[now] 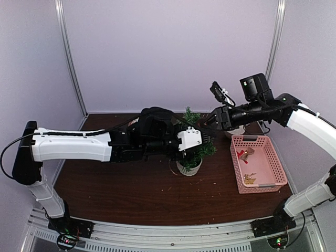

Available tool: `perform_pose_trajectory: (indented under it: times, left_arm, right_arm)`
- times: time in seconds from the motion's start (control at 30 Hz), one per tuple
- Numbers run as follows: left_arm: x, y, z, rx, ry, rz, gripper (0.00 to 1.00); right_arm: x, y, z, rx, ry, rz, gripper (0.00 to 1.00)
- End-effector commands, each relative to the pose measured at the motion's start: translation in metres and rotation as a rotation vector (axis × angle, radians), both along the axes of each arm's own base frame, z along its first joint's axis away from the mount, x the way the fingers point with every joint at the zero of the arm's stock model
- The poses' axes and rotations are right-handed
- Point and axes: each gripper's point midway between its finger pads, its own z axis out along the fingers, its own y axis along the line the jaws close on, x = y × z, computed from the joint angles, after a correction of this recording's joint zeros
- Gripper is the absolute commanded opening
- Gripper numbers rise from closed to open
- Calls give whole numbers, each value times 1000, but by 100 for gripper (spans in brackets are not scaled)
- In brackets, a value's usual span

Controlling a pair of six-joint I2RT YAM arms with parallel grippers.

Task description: Decorate the small christmas tree

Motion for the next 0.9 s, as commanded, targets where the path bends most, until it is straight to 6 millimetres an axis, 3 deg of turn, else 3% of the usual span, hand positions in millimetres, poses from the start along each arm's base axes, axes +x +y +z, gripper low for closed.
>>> perform_pose_trajectory:
  times: [0.0, 0.33, 0.6, 0.67, 0.87]
  left_arm:
    - [5, -2, 5, -21, -2, 30, 25]
    - [8, 5, 2, -11, -6, 61, 10]
    - [7, 11, -3, 4, 1, 70, 7]
    - [7, 12, -4, 6, 6, 71, 7]
    - [9, 15, -4, -1, 12, 97, 21]
  right_arm:
    - [1, 3, 10, 27, -21, 9, 28]
    - [1, 6, 10, 33, -21, 20, 28]
    - [0, 6, 12, 42, -24, 27, 28]
    - [-1, 7, 14, 48, -26, 35, 28]
    - [-3, 9, 16, 60, -29, 50, 28]
